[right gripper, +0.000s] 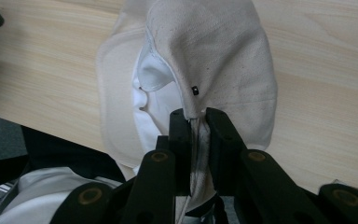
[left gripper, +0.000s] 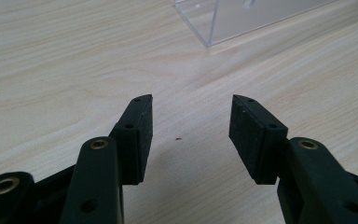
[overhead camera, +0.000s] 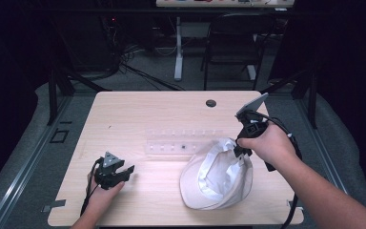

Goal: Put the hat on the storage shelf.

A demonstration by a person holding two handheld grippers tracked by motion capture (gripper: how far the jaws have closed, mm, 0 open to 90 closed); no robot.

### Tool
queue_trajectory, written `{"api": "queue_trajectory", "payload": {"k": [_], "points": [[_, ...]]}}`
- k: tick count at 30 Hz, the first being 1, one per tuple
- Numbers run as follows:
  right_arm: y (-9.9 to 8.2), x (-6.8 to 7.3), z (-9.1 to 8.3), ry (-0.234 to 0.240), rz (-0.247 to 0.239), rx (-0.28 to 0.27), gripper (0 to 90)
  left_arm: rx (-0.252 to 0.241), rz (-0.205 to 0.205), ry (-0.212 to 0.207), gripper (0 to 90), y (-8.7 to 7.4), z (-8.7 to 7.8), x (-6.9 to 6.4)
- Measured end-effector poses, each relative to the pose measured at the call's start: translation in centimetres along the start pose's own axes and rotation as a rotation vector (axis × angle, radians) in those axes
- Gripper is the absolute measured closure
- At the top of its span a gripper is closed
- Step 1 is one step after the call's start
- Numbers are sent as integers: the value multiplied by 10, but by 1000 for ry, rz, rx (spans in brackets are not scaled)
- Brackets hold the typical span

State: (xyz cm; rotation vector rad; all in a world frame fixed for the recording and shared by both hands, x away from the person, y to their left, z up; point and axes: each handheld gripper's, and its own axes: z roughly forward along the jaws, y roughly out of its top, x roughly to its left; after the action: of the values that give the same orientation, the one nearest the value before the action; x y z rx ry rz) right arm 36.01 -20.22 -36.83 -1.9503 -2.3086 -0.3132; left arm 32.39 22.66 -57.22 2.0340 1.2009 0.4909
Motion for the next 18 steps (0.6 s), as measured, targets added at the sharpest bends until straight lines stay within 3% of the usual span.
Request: {"api": "queue_trajectory", "payload": {"k": [4,5,10,15,18], "points": [[1,1,-8,25,9,-13,814,4,0,-2,504,0,-1,0],[2,-1,-10,48,7,4,815,5,0,-2,504,0,-1,0],[3,-7,-13,121,60,-7,815,7,1,-3,504,0,0,0],[1,-12,-18,188,59,13,815,8,1,-3,504,0,0,-1],[1,-13,-21,255,78,16,815,2,-1,0,504,0,1,-2]]}}
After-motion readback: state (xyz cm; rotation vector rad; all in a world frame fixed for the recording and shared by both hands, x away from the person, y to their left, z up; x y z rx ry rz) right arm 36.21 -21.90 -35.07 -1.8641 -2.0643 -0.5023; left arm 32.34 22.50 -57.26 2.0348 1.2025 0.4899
